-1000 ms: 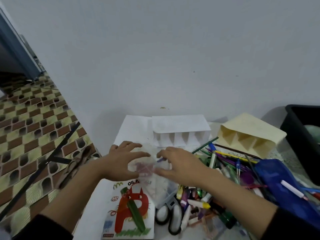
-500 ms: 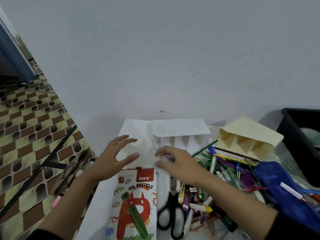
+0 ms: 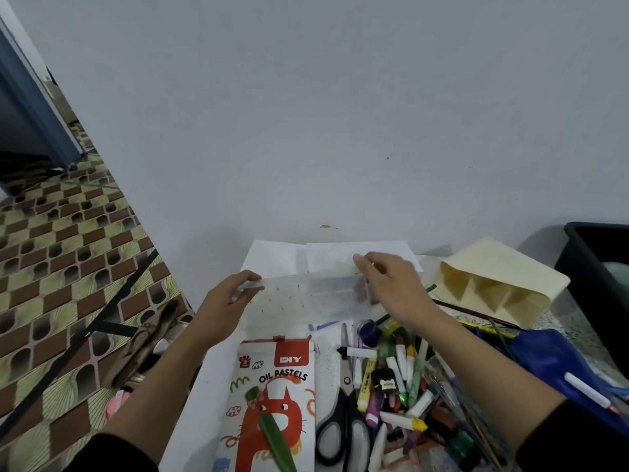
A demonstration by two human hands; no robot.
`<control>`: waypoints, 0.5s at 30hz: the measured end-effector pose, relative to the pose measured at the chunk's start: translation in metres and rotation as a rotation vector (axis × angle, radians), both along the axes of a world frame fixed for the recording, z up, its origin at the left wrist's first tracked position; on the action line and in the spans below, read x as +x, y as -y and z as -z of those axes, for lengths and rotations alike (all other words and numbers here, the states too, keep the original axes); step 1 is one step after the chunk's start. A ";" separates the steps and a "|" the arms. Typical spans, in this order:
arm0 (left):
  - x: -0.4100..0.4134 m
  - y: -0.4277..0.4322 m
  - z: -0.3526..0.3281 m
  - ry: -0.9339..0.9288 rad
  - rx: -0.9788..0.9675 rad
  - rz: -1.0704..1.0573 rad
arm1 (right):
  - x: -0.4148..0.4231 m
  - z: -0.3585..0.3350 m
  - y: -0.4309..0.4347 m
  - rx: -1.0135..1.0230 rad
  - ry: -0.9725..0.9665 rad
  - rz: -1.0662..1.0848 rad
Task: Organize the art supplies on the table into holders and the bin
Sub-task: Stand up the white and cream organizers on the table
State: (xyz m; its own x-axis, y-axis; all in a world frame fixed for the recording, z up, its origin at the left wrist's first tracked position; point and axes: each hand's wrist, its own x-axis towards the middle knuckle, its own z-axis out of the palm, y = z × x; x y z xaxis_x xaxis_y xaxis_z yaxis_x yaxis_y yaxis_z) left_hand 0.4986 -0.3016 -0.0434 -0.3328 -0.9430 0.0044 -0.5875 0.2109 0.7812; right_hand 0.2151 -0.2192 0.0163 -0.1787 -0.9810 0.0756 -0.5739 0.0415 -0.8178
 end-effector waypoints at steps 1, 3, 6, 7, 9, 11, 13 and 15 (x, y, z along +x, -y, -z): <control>0.001 0.002 0.000 -0.019 0.022 0.008 | -0.007 0.001 0.005 -0.093 -0.112 0.030; 0.003 0.005 -0.002 -0.042 0.043 0.005 | -0.026 0.004 0.017 -0.227 -0.306 0.090; 0.004 0.006 -0.006 -0.085 0.054 -0.065 | -0.052 0.010 0.031 -0.151 -0.530 -0.037; 0.004 0.005 -0.006 -0.108 0.061 -0.096 | -0.058 0.013 0.034 -0.055 -0.568 -0.112; 0.003 0.001 -0.006 -0.168 0.091 -0.174 | -0.063 0.018 0.036 0.079 -0.610 -0.195; -0.003 -0.006 -0.003 -0.246 0.121 -0.285 | -0.066 0.019 0.035 0.122 -0.634 -0.212; -0.010 -0.013 0.003 -0.268 0.135 -0.421 | -0.068 0.019 0.033 0.165 -0.667 -0.227; -0.013 -0.016 0.013 -0.291 0.175 -0.532 | -0.069 0.023 0.031 0.187 -0.690 -0.234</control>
